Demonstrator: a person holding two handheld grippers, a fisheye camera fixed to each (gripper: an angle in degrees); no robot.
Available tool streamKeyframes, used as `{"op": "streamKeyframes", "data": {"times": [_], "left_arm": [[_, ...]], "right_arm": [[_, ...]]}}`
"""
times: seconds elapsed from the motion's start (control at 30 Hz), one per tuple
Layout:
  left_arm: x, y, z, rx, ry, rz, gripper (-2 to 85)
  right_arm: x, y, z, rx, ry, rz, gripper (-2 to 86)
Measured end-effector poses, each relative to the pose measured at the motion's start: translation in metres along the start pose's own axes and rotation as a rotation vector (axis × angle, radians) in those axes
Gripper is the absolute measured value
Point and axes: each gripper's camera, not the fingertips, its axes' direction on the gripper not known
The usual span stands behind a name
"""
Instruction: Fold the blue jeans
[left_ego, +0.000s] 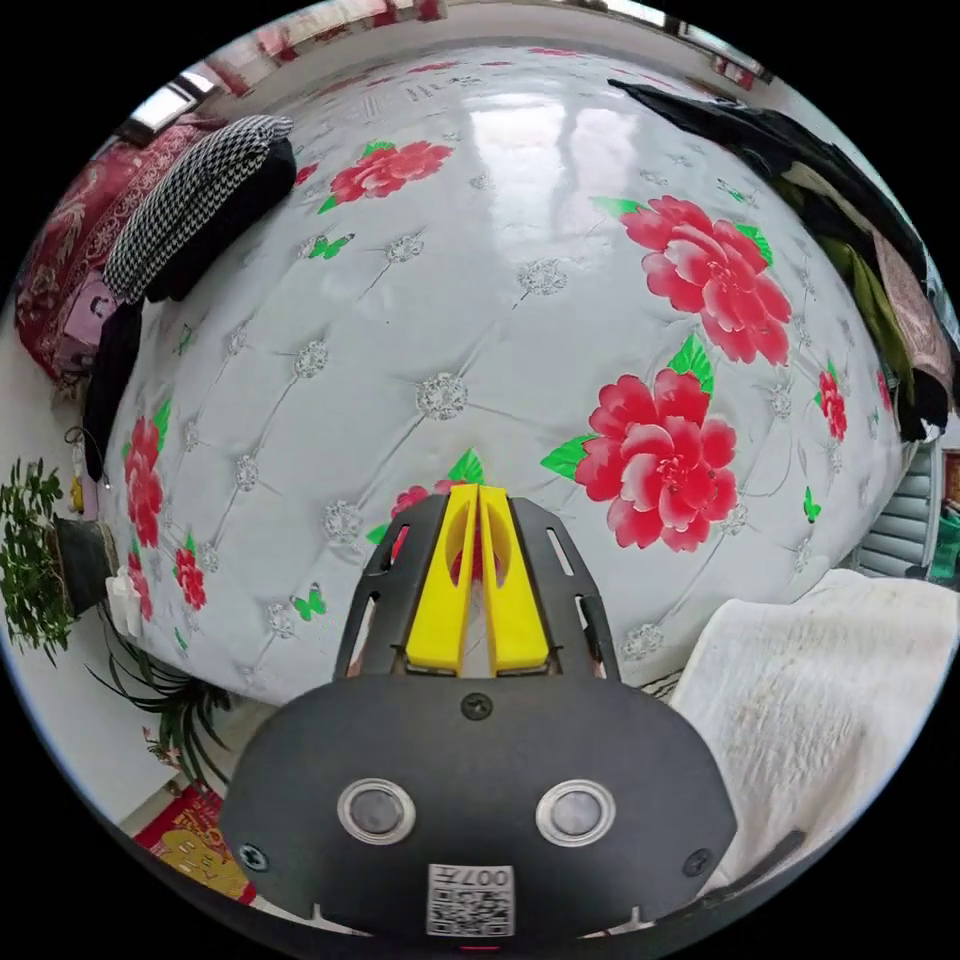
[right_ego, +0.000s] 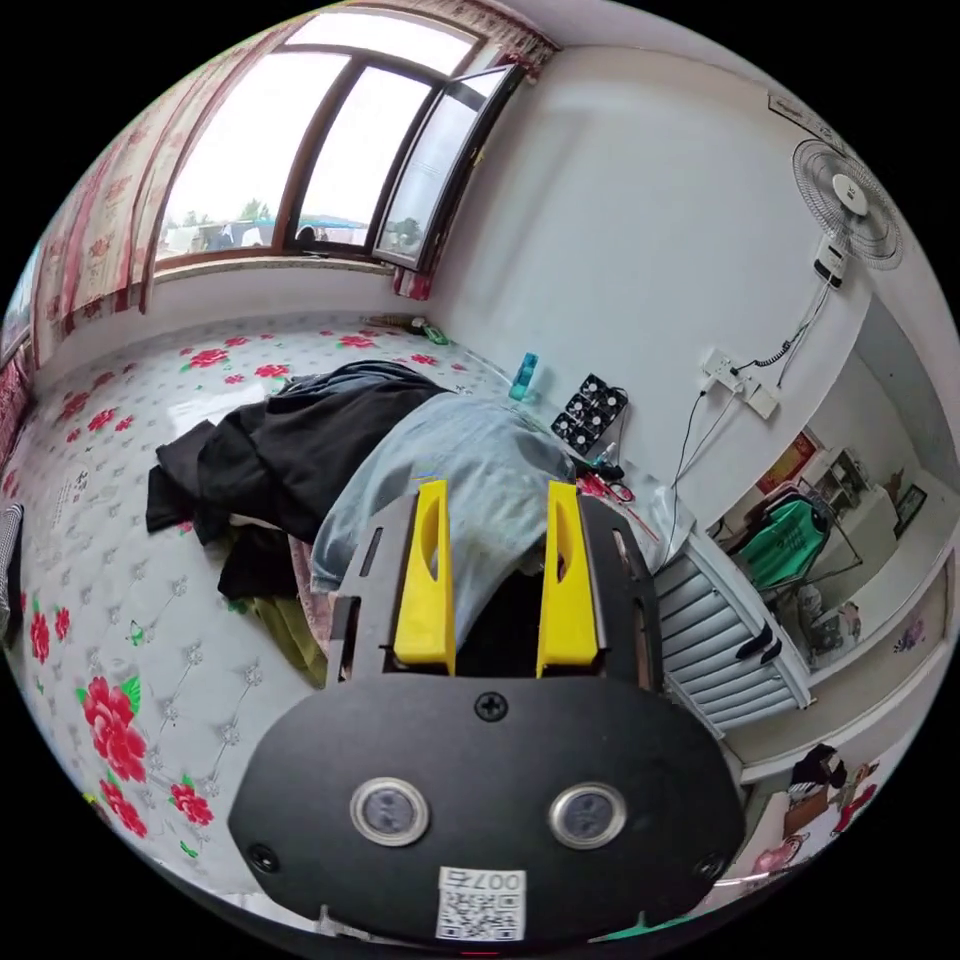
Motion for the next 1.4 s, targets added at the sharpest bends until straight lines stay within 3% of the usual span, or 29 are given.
{"op": "streamKeyframes", "data": {"times": [0.07,0.17,0.37,0.5,0.67,0.77,0.8,0.83,0.9,0.97,1.03,1.1,1.2,1.4], "left_arm": [[-0.007,0.016,-0.005,0.020,0.042,-0.042,-1.0],[-0.019,0.044,-0.016,0.042,0.099,-0.091,-1.0],[-0.044,0.088,-0.042,0.027,0.217,-0.075,-1.0],[-0.064,0.101,-0.067,0.074,0.288,-0.079,-1.0],[-0.093,0.099,-0.134,0.321,0.464,-0.041,-1.0],[-0.119,0.102,-0.174,0.493,0.567,-0.057,-1.0],[-0.132,0.106,-0.186,0.542,0.604,-0.082,-1.0],[-0.140,0.109,-0.192,0.569,0.621,-0.095,-1.0],[-0.165,0.120,-0.205,0.636,0.661,-0.149,-1.0],[-0.213,0.147,-0.207,0.705,0.704,-0.292,-0.9],[-0.268,0.182,-0.182,0.716,0.857,-0.530,-0.9],[-0.321,0.233,-0.143,0.661,0.957,-0.834,-0.8],[-0.380,0.336,-0.130,0.681,0.829,-1.021,-0.7],[-0.424,0.397,-0.182,0.677,0.577,-1.008,1.9]], "right_arm": [[0.005,0.009,0.028,-0.078,-0.039,0.033,7.4],[0.001,0.045,0.040,-0.014,-0.127,0.094,5.2],[0.021,0.055,-0.031,0.168,-0.303,0.233,1.5],[0.020,0.057,-0.136,0.429,-0.567,0.103,0.8],[-0.048,0.087,-0.250,0.650,-0.891,-0.183,0.8],[-0.113,0.131,-0.309,0.761,-1.235,-0.455,1.0],[-0.143,0.151,-0.334,0.766,-1.492,-0.601,1.2],[-0.179,0.170,-0.359,0.703,-1.761,-0.746,1.3],[-0.241,0.210,-0.397,0.577,-2.004,-0.935,1.8],[-0.300,0.262,-0.427,0.474,-1.996,-1.104,2.3],[-0.355,0.316,-0.437,0.360,-1.821,-1.276,2.7],[-0.366,0.337,-0.421,0.323,-1.751,-1.285,3.3],[-0.370,0.352,-0.364,0.167,-1.568,-1.262,4.4],[-0.351,0.335,-0.213,-0.242,-1.195,-0.909,7.0]]}}
